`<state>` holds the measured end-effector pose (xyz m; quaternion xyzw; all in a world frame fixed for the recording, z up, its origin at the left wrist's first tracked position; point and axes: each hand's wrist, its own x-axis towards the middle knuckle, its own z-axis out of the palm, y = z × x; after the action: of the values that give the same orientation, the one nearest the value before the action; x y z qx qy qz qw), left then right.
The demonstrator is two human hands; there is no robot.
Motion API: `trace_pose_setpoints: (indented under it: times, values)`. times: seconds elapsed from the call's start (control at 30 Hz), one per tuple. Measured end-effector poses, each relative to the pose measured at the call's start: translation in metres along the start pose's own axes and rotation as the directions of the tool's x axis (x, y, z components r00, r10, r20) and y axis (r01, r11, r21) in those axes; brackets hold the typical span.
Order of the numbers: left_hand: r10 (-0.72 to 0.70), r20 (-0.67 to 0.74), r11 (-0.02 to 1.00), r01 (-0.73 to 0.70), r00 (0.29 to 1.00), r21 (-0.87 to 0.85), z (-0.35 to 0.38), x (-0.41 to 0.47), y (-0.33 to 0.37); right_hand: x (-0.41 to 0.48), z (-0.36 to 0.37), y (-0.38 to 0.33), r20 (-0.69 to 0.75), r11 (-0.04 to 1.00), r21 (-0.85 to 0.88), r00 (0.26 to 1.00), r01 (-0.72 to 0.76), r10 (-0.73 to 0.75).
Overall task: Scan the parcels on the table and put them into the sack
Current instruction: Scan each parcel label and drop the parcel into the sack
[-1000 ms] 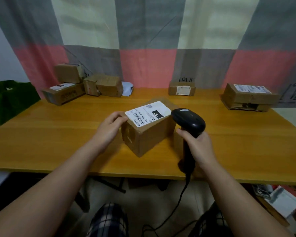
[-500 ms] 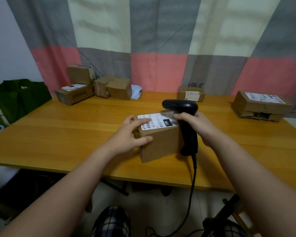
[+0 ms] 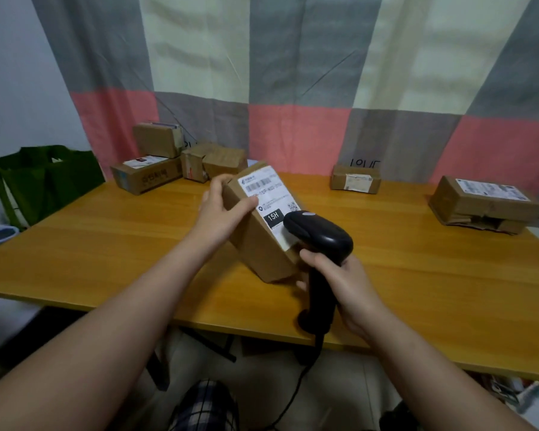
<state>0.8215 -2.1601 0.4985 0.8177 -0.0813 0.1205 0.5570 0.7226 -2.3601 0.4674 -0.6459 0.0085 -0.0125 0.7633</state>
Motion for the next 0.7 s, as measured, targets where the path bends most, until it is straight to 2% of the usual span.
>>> trace_pose_setpoints:
  times: [0.07,0.1,0.2,0.27,0.33,0.4,0.47,0.7]
  values:
    - [0.174,0.054,0.976,-0.179,0.983,0.121,-0.005,0.008,0.004,0.0,0.005,0.005,0.014,0.998,0.039,0.998,-0.057,0.057]
    - [0.227,0.082,0.963,-0.236,0.97,0.128,-0.007,0.011,0.005,0.001,0.005,0.006,0.012,0.997,0.027,0.997,-0.075,0.075]
    - [0.304,0.072,0.948,-0.309,0.95,0.08,-0.008,0.015,0.005,0.001,0.0,0.008,-0.031,0.996,-0.067,0.997,-0.067,0.065]
    - [0.354,0.064,0.929,-0.358,0.933,0.089,-0.004,0.013,0.006,-0.002,-0.006,0.006,-0.091,0.985,-0.172,0.995,0.017,-0.033]
    - [0.406,0.063,0.905,-0.411,0.912,0.113,0.001,0.01,0.009,-0.009,-0.011,0.0,-0.152,0.945,-0.295,0.969,0.142,-0.193]
    - [0.438,0.062,0.886,-0.443,0.897,0.136,0.005,0.006,0.013,-0.018,-0.013,-0.011,-0.153,0.897,-0.367,0.935,0.247,-0.32]
    - [0.456,0.067,0.873,-0.461,0.887,0.159,0.009,0.003,0.018,-0.027,-0.012,-0.022,-0.116,0.866,-0.395,0.918,0.307,-0.379]
    - [0.443,0.084,0.872,-0.451,0.893,0.19,0.012,0.001,0.029,-0.043,-0.009,-0.027,-0.107,0.841,-0.431,0.907,0.327,-0.408]
